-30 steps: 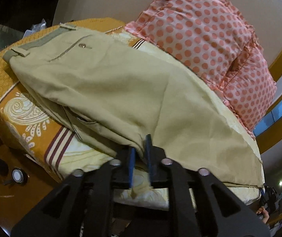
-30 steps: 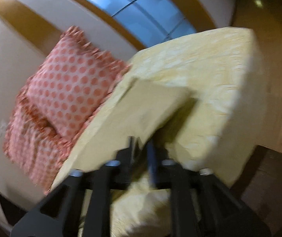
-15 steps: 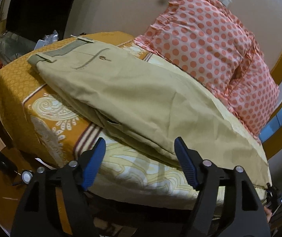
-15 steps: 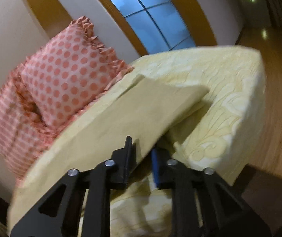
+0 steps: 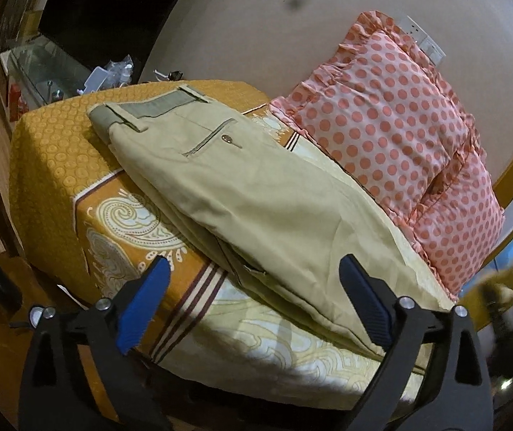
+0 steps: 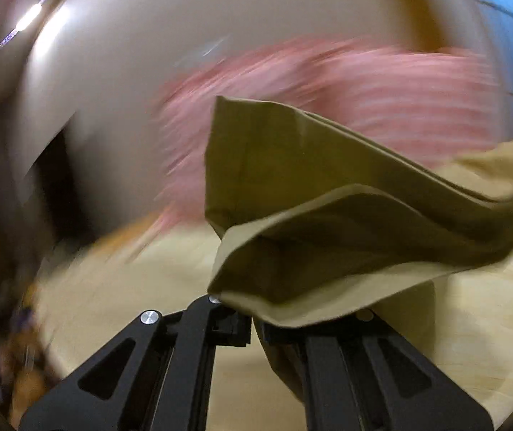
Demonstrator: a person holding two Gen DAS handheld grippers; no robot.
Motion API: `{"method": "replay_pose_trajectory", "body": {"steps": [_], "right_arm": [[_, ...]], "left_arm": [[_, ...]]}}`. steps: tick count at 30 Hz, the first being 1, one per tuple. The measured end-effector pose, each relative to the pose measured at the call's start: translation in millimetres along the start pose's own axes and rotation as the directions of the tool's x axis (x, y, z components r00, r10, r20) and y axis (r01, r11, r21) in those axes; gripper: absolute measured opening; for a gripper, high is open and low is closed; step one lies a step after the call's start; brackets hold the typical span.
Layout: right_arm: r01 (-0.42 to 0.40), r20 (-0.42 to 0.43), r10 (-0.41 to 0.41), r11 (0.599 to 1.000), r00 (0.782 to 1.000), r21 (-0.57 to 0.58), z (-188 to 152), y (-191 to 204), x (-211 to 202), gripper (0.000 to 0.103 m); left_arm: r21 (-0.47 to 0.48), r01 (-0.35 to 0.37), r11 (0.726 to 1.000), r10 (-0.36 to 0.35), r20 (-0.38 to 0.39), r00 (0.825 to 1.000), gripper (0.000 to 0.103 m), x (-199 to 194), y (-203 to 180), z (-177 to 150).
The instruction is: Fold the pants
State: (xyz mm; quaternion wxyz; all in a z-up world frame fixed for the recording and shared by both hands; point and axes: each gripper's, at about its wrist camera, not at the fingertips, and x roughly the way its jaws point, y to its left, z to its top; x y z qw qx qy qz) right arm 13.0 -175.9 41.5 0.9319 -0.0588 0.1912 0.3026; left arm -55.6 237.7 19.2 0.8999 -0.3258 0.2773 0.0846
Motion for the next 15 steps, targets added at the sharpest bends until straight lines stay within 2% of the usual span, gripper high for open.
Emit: {"method": "replay_pose_trajectory", "body": {"steps": [1,2,4,5,6,7,8,10,15], "right_arm": [[-0.032,-0.086,0.027,0.998,0.996,-0.059,-7,20,16,0.005],[-0.084,-0.192,0.059,0.989,0.98,-0.121,-20,44,35,0.006],[-0.125,-0.285,0.07,0.976,0.956,-0.18,-39,70,49,0.022],[-0.108,-0.231,0.059,0.972,0.971,-0.207,-43,76,40,0.033],[-0.147,-0.229,0.101,0.97,0.968,-0.193,-43,77,34,0.067],[-0.163,-0.218,0.124,0.971,0.968,-0.173,-43,76,27,0.08],[-0.181,-0.193,0.151,0.972,0.969,-0.151,-42,74,18,0.087],[-0.196,-0.145,0.18,0.975,0.973,-0.107,-41,66,-2,0.087],[-0.14,-0.018,0.141,0.989,0.99,0.044,-36,24,-40,0.088]], "left_arm": [[-0.006,0.001,1.0,-0.001,-0.004,1.0,0.097,1,2,1],[-0.013,0.0,1.0,0.0,-0.009,1.0,0.097,3,3,2],[-0.02,0.006,1.0,-0.006,-0.008,1.0,0.099,5,6,6],[-0.022,0.005,1.0,-0.006,-0.01,1.0,0.099,6,7,8],[-0.029,0.01,1.0,-0.011,-0.011,1.0,0.1,9,8,11],[-0.036,0.012,0.999,-0.012,-0.012,1.0,0.1,10,9,13],[-0.046,0.015,0.999,-0.016,-0.013,1.0,0.101,13,10,16],[-0.07,0.016,0.997,-0.017,-0.016,1.0,0.101,18,13,23],[-0.159,-0.014,0.987,0.011,-0.023,1.0,0.101,29,18,39]]}}
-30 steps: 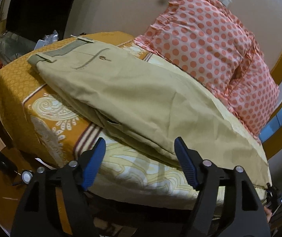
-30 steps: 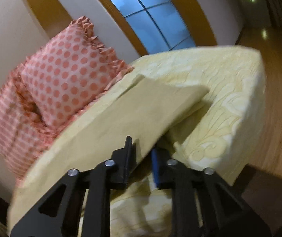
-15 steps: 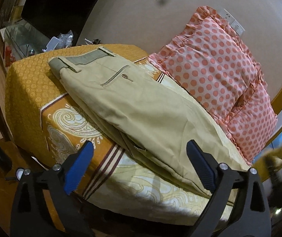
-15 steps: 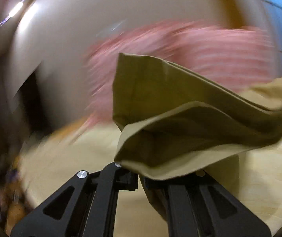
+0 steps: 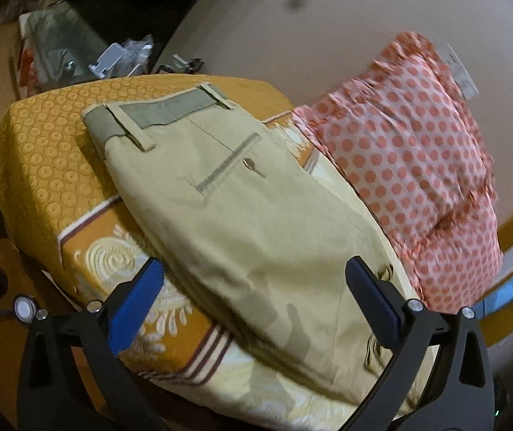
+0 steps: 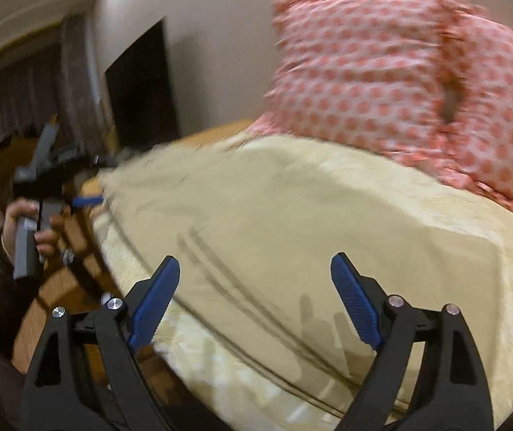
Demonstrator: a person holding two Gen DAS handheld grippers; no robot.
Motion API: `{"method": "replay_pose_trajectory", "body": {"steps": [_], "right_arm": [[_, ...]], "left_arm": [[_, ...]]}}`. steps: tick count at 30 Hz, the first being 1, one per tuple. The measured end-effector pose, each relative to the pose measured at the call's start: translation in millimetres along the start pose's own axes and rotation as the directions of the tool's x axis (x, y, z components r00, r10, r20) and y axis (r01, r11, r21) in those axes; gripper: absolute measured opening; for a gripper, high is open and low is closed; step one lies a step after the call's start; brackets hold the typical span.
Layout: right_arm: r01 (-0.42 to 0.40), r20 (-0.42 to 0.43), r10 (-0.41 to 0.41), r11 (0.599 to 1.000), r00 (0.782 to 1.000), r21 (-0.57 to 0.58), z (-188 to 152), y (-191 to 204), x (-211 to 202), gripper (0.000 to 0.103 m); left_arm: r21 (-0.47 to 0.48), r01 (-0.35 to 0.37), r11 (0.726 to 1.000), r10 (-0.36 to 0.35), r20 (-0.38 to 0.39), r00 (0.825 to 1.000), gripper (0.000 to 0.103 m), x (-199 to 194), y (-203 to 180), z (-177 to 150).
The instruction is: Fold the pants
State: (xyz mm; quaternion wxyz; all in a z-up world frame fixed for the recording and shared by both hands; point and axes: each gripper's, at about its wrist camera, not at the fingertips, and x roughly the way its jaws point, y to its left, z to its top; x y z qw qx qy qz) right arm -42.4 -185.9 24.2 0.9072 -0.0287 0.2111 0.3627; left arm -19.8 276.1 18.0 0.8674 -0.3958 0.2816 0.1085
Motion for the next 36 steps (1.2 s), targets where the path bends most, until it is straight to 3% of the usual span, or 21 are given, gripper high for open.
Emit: {"method": "replay_pose_trajectory", "body": {"steps": [3,6,7,10,13,15,17,19,20,21,23,24,26,27,28,30,31,32,33,35,36], "right_arm": [[0.005,0.048,-0.011,0.994,0.999,0.106,-2,-29,-14,0.089],[0.022,0.08,-0.036,0.986,0.996,0.168,-7,-54,-27,0.089],[0.028,0.091,-0.046,0.982,0.995,0.187,-10,-62,-32,0.089],[0.045,0.118,-0.074,0.972,0.99,0.229,-19,-78,-49,0.09],[0.069,0.153,-0.115,0.958,0.981,0.277,-28,-97,-68,0.091],[0.076,0.182,-0.141,0.944,0.973,0.322,-33,-112,-80,0.091],[0.072,0.215,-0.166,0.92,0.962,0.386,-38,-128,-95,0.091],[0.052,0.241,-0.178,0.89,0.954,0.453,-43,-143,-110,0.091],[0.041,0.25,-0.179,0.88,0.952,0.473,-45,-148,-115,0.091],[0.027,0.26,-0.179,0.866,0.949,0.5,-48,-153,-120,0.091],[0.007,0.264,-0.174,0.847,0.949,0.531,-51,-160,-124,0.092],[-0.003,0.264,-0.17,0.837,0.949,0.547,-52,-163,-124,0.093],[-0.016,0.254,-0.158,0.82,0.954,0.572,-54,-168,-122,0.093],[-0.028,0.243,-0.142,0.81,0.959,0.585,-55,-171,-119,0.093],[-0.039,0.236,-0.127,0.804,0.963,0.594,-55,-173,-116,0.093],[-0.054,0.203,-0.093,0.785,0.975,0.617,-55,-178,-105,0.093],[-0.056,0.19,-0.08,0.782,0.979,0.621,-55,-179,-100,0.093],[-0.06,0.175,-0.064,0.778,0.982,0.625,-54,-180,-95,0.093],[-0.064,0.156,-0.047,0.771,0.987,0.634,-52,-183,-88,0.093],[-0.078,0.139,-0.02,0.75,0.99,0.657,-52,-188,-78,0.093],[-0.082,0.125,-0.005,0.731,0.992,0.678,-53,-192,-72,0.093]], "left_arm": [[-0.045,-0.054,0.998,0.054,0.004,0.999,0.093,8,0,10],[-0.066,-0.118,0.991,0.117,-0.02,0.993,0.043,19,2,18],[-0.083,-0.131,0.988,0.129,-0.033,0.991,0.022,23,6,21],[-0.062,-0.14,0.988,0.139,-0.023,0.99,0.012,22,2,27],[0.157,-0.225,0.961,0.212,0.099,0.972,0.01,9,-54,25],[0.29,-0.21,0.934,0.173,0.149,0.974,0.009,1,-104,21],[0.462,-0.145,0.875,0.074,0.169,0.983,0.009,-8,-172,3],[0.622,-0.076,0.78,-0.027,0.154,0.988,0.01,-14,-230,-30],[0.698,-0.022,0.716,-0.088,0.121,0.989,0.011,-17,-257,-52],[0.782,0.055,0.621,-0.156,0.055,0.986,0.011,-20,-287,-86],[0.864,0.15,0.481,-0.209,-0.053,0.977,0.012,-19,-315,-137],[0.898,0.21,0.386,-0.215,-0.133,0.967,0.013,-14,-325,-175],[0.921,0.279,0.271,-0.171,-0.239,0.956,0.013,-1,-328,-224],[0.927,0.311,0.21,-0.112,-0.294,0.949,0.013,13,-324,-254],[0.934,0.311,0.173,-0.064,-0.305,0.95,0.013,23,-317,-273],[0.95,0.291,0.112,-0.033,-0.29,0.957,0.014,30,-302,-296],[0.958,0.277,0.08,-0.052,-0.273,0.961,0.016,26,-294,-302],[0.953,0.296,0.069,-0.076,-0.29,0.954,0.017,18,-290,-301],[0.936,0.342,0.08,-0.095,-0.334,0.938,0.017,8,-286,-295],[0.911,0.393,0.127,-0.119,-0.379,0.918,0.029,-3,-284,-280],[0.894,0.414,0.174,-0.154,-0.39,0.908,0.036,-11,-280,-262]]}}
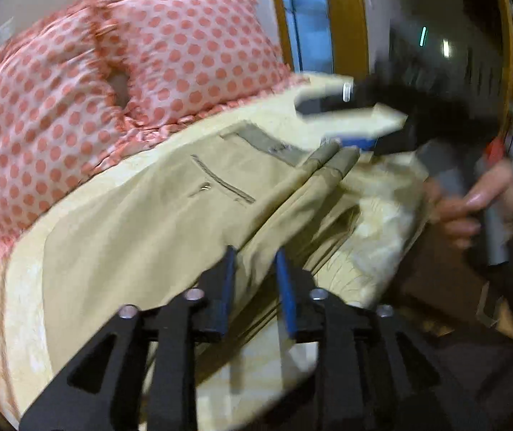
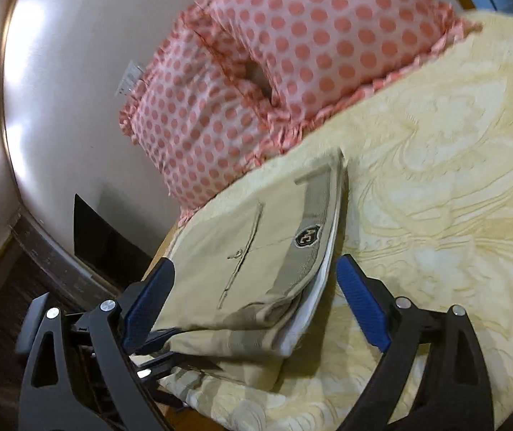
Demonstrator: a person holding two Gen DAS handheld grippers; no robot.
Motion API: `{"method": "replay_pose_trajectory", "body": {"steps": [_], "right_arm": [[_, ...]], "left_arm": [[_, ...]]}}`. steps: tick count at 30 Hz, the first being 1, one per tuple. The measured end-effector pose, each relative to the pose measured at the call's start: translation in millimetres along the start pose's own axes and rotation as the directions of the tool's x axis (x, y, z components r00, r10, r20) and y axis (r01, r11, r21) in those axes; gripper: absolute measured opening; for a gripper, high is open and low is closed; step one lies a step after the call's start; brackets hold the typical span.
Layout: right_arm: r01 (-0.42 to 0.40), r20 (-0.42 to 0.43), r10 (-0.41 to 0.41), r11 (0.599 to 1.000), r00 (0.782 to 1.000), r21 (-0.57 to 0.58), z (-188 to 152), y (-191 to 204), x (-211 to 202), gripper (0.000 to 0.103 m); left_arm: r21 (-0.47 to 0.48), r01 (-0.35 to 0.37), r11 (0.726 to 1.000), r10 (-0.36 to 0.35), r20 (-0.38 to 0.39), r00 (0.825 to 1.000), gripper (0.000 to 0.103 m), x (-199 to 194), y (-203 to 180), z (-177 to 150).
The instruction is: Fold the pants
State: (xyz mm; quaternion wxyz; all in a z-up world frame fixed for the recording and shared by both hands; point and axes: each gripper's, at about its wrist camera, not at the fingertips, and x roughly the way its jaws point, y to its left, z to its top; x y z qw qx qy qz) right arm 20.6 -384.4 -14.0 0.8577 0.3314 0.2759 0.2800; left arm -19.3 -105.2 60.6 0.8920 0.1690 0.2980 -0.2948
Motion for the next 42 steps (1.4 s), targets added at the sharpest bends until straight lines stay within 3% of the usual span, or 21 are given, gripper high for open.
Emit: {"method": "replay_pose_trajectory", "body": {"steps": [2,4,6,8,10,14,16,19,20,21,22,23,24,26,33,37,40,41,42], "right_arm": [[0.056,-0.023,-0.056,0.998,0.998,-0.005,0,0,7,0.09],[0.149,-0.019,-0.15,0.988,0.989,-0.027,0,1,10,0.086],[0.183,-0.021,-0.184,0.983,0.983,-0.031,-2,2,11,0.084],[0.191,-0.048,-0.194,0.98,0.98,-0.056,-6,7,15,0.083],[0.144,-0.102,-0.151,0.987,0.983,-0.072,-12,12,22,0.076],[0.148,-0.121,-0.162,0.982,0.979,-0.117,-14,20,35,0.073],[0.14,-0.117,-0.154,0.983,0.981,-0.12,-9,18,42,0.068],[0.096,-0.142,-0.111,0.99,0.984,-0.107,-6,16,52,0.057],[0.081,-0.152,-0.096,0.992,0.984,-0.099,-6,14,54,0.04],[0.062,-0.163,-0.075,0.995,0.984,-0.084,-7,9,55,0.031],[0.048,-0.165,-0.059,0.997,0.985,-0.067,-6,6,54,0.029],[0.024,-0.17,-0.03,0.999,0.985,-0.036,-4,2,54,0.024],[-0.003,-0.17,0.003,1.0,0.985,-0.001,0,-2,53,0.02],[-0.043,-0.163,0.047,0.999,0.985,0.027,8,-1,54,0.017],[-0.063,-0.103,0.058,0.997,0.993,-0.04,55,22,70,0.015],[0.016,-0.051,-0.021,0.996,0.998,-0.093,75,23,83,0.014],[0.126,-0.11,-0.135,0.988,0.985,-0.087,70,8,97,0.016],[0.177,-0.14,-0.188,0.98,0.972,-0.086,67,4,100,0.022],[0.237,-0.155,-0.249,0.967,0.956,-0.089,66,1,98,0.037]], "left_arm": [[-0.087,-0.031,0.996,0.036,0.052,0.998,0.069,-17,22,5],[-0.205,-0.105,0.973,0.122,0.074,0.99,0.072,-31,61,1],[-0.321,-0.162,0.933,0.183,0.037,0.982,0.072,-30,100,-4],[-0.446,-0.175,0.878,0.185,-0.023,0.983,0.072,-24,138,-15],[-0.52,-0.16,0.839,0.146,-0.067,0.987,0.072,-12,164,-23],[-0.56,-0.12,0.82,0.065,-0.118,0.991,0.072,11,179,-32],[-0.576,-0.08,0.814,0.002,-0.134,0.991,0.077,27,187,-32],[-0.574,-0.068,0.816,-0.026,-0.154,0.988,0.08,45,192,-29],[-0.577,-0.061,0.814,-0.034,-0.153,0.988,0.078,46,194,-28],[-0.584,-0.058,0.809,-0.041,-0.156,0.987,0.074,48,197,-27],[-0.584,-0.074,0.808,-0.032,-0.168,0.985,0.058,50,200,-26],[-0.582,-0.101,0.807,-0.014,-0.19,0.982,0.03,51,203,-25],[-0.588,-0.107,0.801,-0.013,-0.197,0.98,0.02,51,209,-25],[-0.62,-0.058,0.783,-0.064,-0.173,0.983,0.011,51,220,-24],[-0.56,-0.09,0.824,0.004,-0.153,0.988,0.004,61,225,10],[-0.518,-0.167,0.839,0.129,-0.11,0.986,0.004,75,239,36],[-0.506,-0.197,0.84,0.141,-0.147,0.979,0.006,89,242,35],[-0.485,-0.213,0.848,0.148,-0.168,0.975,0.016,91,240,32],[-0.469,-0.242,0.85,0.177,-0.179,0.968,0.022,88,237,28]]}}
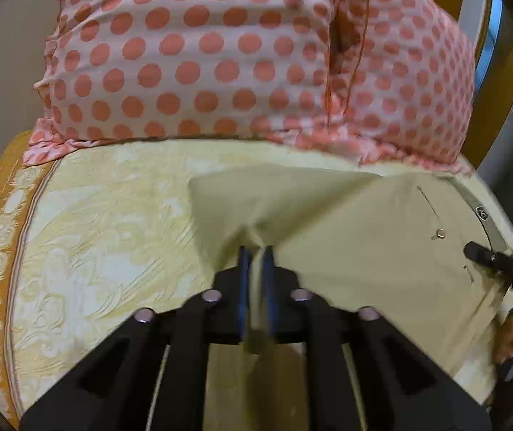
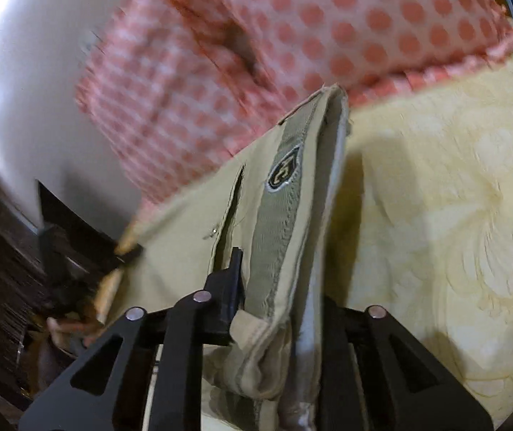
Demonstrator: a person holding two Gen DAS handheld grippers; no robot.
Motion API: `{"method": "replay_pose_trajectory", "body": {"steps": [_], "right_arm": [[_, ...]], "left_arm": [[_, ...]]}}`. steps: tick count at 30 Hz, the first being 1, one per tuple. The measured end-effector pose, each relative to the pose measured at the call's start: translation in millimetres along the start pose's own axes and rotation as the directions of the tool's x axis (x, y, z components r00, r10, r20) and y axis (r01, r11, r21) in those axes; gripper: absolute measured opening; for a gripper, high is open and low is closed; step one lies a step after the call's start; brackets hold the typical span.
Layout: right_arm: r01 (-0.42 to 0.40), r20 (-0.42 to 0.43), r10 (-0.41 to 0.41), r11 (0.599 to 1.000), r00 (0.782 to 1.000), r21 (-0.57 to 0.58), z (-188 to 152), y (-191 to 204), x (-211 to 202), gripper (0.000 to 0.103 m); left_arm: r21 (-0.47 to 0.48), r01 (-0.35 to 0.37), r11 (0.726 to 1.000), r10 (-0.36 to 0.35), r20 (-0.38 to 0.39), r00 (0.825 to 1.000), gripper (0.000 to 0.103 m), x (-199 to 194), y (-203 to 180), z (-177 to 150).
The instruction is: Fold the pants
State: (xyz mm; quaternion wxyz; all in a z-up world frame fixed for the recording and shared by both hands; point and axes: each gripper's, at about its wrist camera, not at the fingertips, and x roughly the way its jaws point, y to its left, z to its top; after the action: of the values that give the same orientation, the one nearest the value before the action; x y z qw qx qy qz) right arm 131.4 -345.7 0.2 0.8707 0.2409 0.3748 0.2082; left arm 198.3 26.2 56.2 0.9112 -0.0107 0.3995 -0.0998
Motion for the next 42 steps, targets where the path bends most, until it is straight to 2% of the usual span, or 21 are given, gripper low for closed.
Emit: {"method": "replay_pose_trajectory", "body": {"steps": [2,3,5,6,9,11,12,13,14,16,17,18,19,21,25,26,27,29,31,33,42], "right_arm": [[0.094,0.052,-0.094,0.996,0.994,-0.002,-3,-1,-18,0.056],[0.134,0.131,-0.13,0.991,0.983,-0.019,-7,2,-36,0.059],[0.122,0.231,-0.102,0.99,0.968,-0.077,-18,15,-61,0.06],[0.094,0.235,-0.067,0.99,0.97,-0.104,-23,22,-66,0.061],[-0.009,0.133,0.033,0.984,0.991,-0.176,-42,42,-54,0.068],[0.029,0.038,-0.023,0.985,0.999,-0.17,-51,44,-29,0.072],[0.065,0.003,-0.065,0.985,0.998,-0.16,-54,40,-15,0.073],[0.073,0.032,-0.068,0.982,0.997,-0.175,-54,43,-16,0.073],[0.088,0.02,-0.086,0.981,0.996,-0.171,-54,45,-17,0.073],[0.135,0.045,-0.13,0.976,0.991,-0.171,-61,53,-30,0.073],[0.152,0.069,-0.141,0.969,0.988,-0.197,-70,60,-40,0.082],[0.164,0.091,-0.147,0.962,0.985,-0.22,-79,67,-46,0.096],[0.179,0.117,-0.154,0.954,0.981,-0.241,-93,73,-53,0.099],[0.224,0.153,-0.187,0.935,0.97,-0.275,-114,82,-58,0.099],[0.292,0.142,-0.262,0.916,0.955,-0.275,-141,86,-44,0.099],[0.315,0.153,-0.282,0.907,0.947,-0.279,-145,88,-41,0.099],[0.356,0.181,-0.314,0.885,0.932,-0.299,-149,93,-38,0.099],[0.406,0.196,-0.359,0.854,0.912,-0.325,-155,99,-30,0.102],[0.459,0.245,-0.394,0.82,0.886,-0.342,-166,104,-28,0.102],[0.458,0.267,-0.385,0.83,0.883,-0.319,-169,102,-30,0.102],[0.47,0.3,-0.383,0.826,0.873,-0.313,-172,100,-30,0.102]], "left_arm": [[0.004,-0.083,0.997,0.082,0.048,0.995,0.042,-17,5,-10],[-0.008,-0.095,0.995,0.096,0.075,0.993,0.044,-27,8,-15],[-0.059,-0.017,0.998,0.025,0.136,0.99,0.046,-57,14,-29],[-0.076,0.059,0.995,-0.048,0.151,0.987,0.048,-67,12,-36],[-0.066,0.204,0.977,-0.196,0.113,0.974,0.055,-72,-9,-52],[-0.068,0.232,0.97,-0.232,0.01,0.973,0.055,-50,-27,-60],[-0.076,0.212,0.974,-0.215,-0.046,0.975,0.055,-36,-32,-63],[-0.072,0.169,0.983,-0.175,-0.087,0.981,0.052,-21,-37,-65],[-0.036,0.125,0.991,-0.127,-0.044,0.991,0.052,-22,-41,-65],[-0.011,0.062,0.998,-0.062,-0.049,0.997,0.051,-29,-46,-67],[-0.026,0.061,0.998,-0.062,-0.032,0.998,0.058,-38,-45,-70],[-0.029,0.07,0.997,-0.07,0.001,0.998,0.065,-54,-45,-78],[-0.025,0.061,0.998,-0.06,0.026,0.998,0.078,-64,-46,-84],[-0.025,-0.002,1.0,0.004,0.089,0.996,0.084,-87,-49,-108],[-0.072,-0.023,0.997,0.027,0.063,0.998,0.087,-94,-51,-149],[-0.082,-0.017,0.996,0.021,0.052,0.998,0.088,-92,-51,-155],[-0.058,-0.052,0.997,0.058,0.098,0.994,0.091,-96,-57,-160],[-0.039,-0.087,0.995,0.09,0.091,0.992,0.101,-95,-62,-167],[-0.005,-0.119,0.993,0.119,0.097,0.988,0.101,-92,-68,-171],[0.017,-0.149,0.989,0.146,0.112,0.983,0.101,-92,-71,-175],[0.011,-0.145,0.989,0.143,0.132,0.981,0.101,-92,-72,-175]]}}
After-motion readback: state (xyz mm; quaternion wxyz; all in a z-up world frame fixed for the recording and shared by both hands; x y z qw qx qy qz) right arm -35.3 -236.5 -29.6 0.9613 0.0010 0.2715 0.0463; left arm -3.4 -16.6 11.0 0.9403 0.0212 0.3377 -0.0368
